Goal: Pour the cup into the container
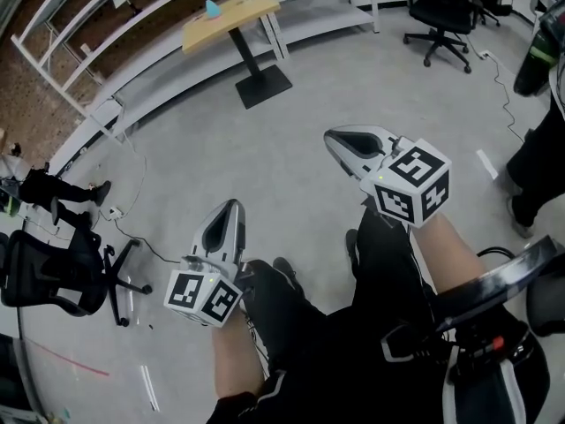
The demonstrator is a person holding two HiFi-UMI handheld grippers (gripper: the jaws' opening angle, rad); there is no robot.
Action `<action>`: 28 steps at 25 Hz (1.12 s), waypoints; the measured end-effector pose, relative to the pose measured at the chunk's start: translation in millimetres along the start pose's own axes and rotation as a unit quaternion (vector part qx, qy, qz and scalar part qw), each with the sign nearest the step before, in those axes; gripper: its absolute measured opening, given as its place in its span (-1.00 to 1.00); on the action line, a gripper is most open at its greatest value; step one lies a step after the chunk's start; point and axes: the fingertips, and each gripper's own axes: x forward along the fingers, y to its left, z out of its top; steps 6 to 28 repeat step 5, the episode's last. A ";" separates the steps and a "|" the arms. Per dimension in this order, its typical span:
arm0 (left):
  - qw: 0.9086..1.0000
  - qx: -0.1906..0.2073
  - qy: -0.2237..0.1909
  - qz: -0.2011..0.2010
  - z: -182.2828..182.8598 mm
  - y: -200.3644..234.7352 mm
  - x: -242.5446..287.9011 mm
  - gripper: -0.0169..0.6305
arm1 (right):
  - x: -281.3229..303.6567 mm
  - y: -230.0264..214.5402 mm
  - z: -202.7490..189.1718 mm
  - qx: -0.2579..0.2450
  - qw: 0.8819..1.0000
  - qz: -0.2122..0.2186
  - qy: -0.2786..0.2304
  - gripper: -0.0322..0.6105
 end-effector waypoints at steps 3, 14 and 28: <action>1.000 0.003 0.001 -0.001 -0.7 5.1 -1.5 -0.97 | 5.9 4.0 0.3 -0.001 1.000 0.003 -0.002 -0.89; 1.000 0.006 0.001 0.000 0.2 9.7 -3.0 -0.97 | 10.6 6.7 1.7 -0.002 1.000 0.006 -0.005 -0.89; 1.000 0.006 0.001 0.000 0.2 9.7 -3.0 -0.97 | 10.6 6.7 1.7 -0.002 1.000 0.006 -0.005 -0.89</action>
